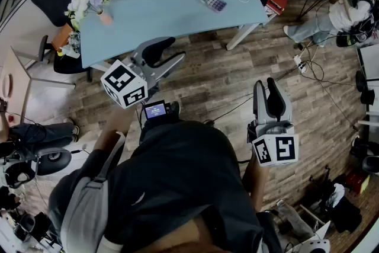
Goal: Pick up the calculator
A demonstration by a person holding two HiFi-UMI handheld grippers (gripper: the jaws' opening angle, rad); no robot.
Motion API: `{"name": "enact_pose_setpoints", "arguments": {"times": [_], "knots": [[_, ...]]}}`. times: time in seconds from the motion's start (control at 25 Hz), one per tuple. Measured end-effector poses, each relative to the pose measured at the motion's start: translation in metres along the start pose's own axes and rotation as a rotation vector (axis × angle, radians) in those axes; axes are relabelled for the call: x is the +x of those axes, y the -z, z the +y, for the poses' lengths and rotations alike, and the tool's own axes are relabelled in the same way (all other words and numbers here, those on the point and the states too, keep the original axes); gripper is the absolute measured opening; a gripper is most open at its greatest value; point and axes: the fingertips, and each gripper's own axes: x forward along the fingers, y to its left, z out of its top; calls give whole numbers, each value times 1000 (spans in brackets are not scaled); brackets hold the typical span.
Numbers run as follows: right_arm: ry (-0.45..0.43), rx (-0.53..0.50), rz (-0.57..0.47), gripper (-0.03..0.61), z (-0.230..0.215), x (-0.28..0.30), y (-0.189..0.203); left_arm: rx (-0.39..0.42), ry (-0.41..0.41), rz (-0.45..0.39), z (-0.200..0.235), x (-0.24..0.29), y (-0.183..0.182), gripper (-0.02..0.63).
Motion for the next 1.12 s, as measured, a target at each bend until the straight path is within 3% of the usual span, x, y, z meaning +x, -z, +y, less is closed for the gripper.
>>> {"name": "enact_pose_setpoints", "arguments": {"times": [0.48, 1.12], "knots": [[65, 2, 12, 98, 12, 7, 7, -7, 66, 8, 17, 3, 5, 247], [224, 24, 58, 98, 14, 22, 9, -44, 211, 14, 58, 36, 16, 247]]}}
